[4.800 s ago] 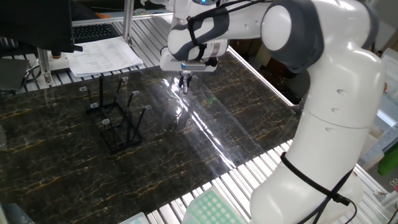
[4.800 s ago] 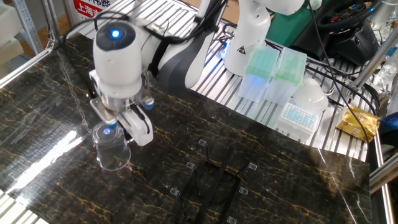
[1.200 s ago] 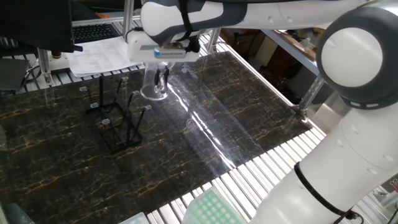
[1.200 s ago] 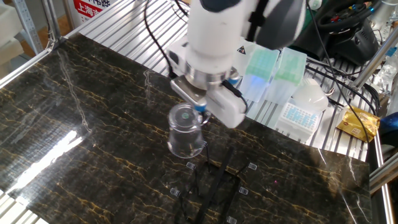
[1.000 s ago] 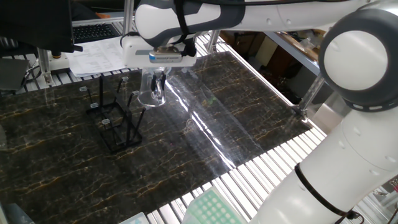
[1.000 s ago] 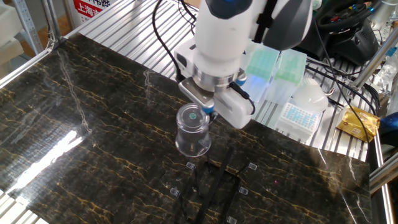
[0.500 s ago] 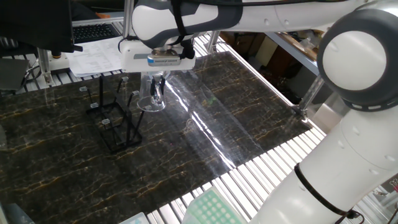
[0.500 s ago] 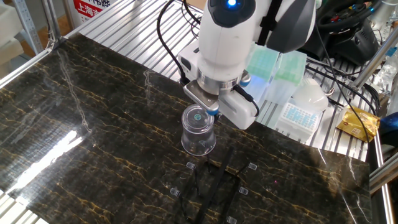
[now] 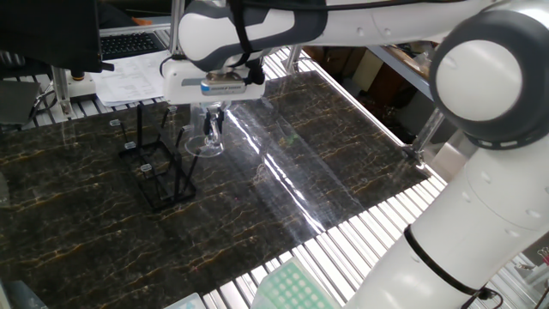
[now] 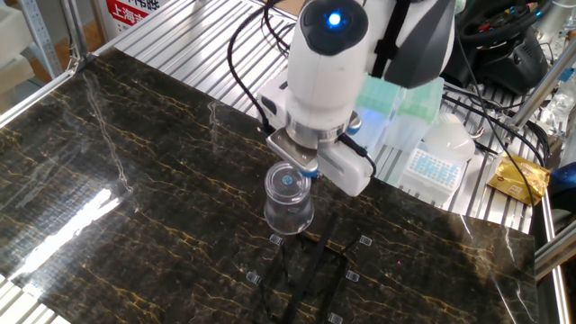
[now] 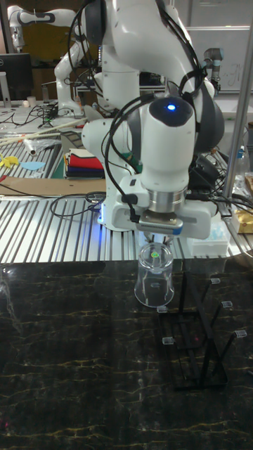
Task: Put the cup on the cup rack
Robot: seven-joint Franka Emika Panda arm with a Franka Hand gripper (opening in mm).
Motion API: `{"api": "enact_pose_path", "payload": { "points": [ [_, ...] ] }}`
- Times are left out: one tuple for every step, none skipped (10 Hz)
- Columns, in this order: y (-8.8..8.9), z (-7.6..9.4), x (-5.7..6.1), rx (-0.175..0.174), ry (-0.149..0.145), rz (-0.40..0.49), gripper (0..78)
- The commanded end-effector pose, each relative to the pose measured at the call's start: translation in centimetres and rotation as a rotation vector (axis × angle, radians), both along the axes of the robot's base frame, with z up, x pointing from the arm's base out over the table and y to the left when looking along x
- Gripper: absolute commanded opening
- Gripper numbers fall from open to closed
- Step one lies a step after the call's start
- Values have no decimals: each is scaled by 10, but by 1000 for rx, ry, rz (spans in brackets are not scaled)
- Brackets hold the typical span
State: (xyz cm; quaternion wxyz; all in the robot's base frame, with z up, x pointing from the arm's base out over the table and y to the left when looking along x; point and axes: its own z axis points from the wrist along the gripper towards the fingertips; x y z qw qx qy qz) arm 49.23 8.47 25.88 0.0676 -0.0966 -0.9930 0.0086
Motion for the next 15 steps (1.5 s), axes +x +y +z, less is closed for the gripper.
{"api": "enact_pose_path", "payload": {
  "points": [
    [7,-14,-1,14,-6,14,11],
    [10,-21,-1,13,-5,21,11],
    [10,-23,-1,10,-1,25,11],
    [10,-23,-1,9,1,26,11],
    [11,-26,0,7,6,28,11],
    [11,-29,-1,1,5,33,11],
    [11,-32,-2,2,3,37,11],
    [10,-35,-4,4,0,40,11],
    [10,-38,-5,4,-5,40,11],
    [10,-40,-7,3,-12,39,11],
    [9,-41,-9,2,-22,36,11],
    [9,-48,-12,2,-40,35,11],
    [7,-54,-12,4,-45,41,11],
    [5,-58,-12,7,-50,46,11],
    [4,-62,-12,11,-54,50,11]
  ]
}}
